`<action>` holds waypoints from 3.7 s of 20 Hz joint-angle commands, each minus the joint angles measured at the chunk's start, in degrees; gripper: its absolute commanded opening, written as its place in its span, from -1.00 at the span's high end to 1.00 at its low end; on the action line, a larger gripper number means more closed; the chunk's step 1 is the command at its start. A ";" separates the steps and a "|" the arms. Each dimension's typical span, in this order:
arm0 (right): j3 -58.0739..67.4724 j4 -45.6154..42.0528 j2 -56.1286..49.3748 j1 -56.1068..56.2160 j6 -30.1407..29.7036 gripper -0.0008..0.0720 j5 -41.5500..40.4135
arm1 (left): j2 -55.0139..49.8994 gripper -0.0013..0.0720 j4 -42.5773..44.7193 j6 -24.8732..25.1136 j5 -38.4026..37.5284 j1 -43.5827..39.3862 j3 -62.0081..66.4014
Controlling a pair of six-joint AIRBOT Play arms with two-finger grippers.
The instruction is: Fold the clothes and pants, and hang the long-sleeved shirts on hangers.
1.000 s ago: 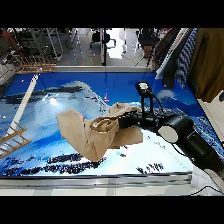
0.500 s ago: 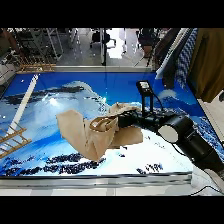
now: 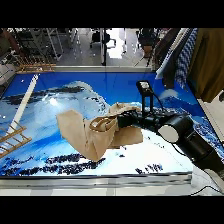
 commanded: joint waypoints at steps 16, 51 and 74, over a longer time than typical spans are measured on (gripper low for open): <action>0.17 -8.98 0.02 -0.09 -0.50 0.93 0.42 | 12.11 0.93 -79.54 54.45 -32.39 -15.72 5.40; 0.17 -16.22 -4.92 -0.04 1.40 0.93 -4.48 | 0.46 0.93 -78.40 52.63 -38.53 -46.23 3.52; 9.22 -9.16 -2.10 -0.02 1.33 0.93 2.23 | -0.61 0.94 -84.08 52.17 -16.37 -62.05 3.52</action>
